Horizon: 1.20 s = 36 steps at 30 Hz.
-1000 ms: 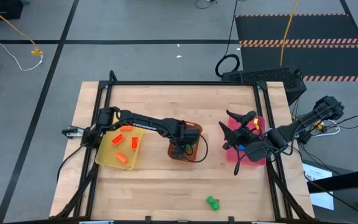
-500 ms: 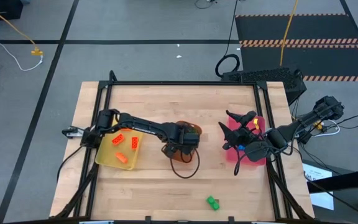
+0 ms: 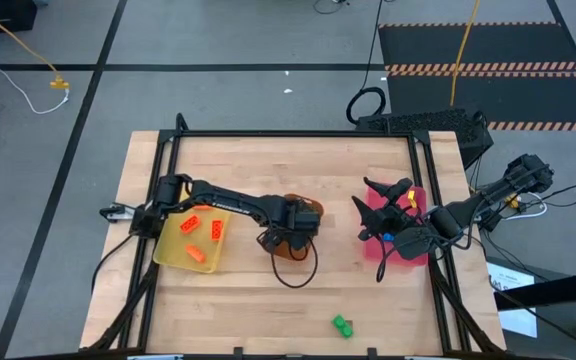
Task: Sort & place blocks by color
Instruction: Put he blue game piece into the pink bin
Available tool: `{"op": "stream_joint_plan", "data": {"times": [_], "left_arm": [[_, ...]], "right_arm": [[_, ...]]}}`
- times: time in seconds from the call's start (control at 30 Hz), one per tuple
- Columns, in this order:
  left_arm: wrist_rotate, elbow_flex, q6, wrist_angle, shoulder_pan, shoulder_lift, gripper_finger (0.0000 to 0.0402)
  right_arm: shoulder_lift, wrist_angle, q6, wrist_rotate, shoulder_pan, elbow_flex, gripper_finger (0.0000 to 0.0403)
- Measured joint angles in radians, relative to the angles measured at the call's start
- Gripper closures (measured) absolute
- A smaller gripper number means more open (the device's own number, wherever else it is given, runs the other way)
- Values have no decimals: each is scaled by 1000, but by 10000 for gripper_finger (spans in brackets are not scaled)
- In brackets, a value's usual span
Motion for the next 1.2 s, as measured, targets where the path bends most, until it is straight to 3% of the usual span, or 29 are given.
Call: {"op": "stream_joint_plan", "data": {"times": [0.23,0.57,0.7,0.9,1.2], "left_arm": [[10,-88,-8,45,4,-4,126],[9,-92,-57,76,8,-4,132],[9,-92,-83,70,8,-3,169],[0,-91,-98,54,4,-2,259],[-36,-11,-110,-58,5,5,259]], "right_arm": [[0,0,0,0,0,0,156],[0,0,0,-2,0,0,156],[0,0,0,-2,0,0,156],[0,0,0,-3,0,0,156],[0,0,-1,-3,0,0,156]]}}
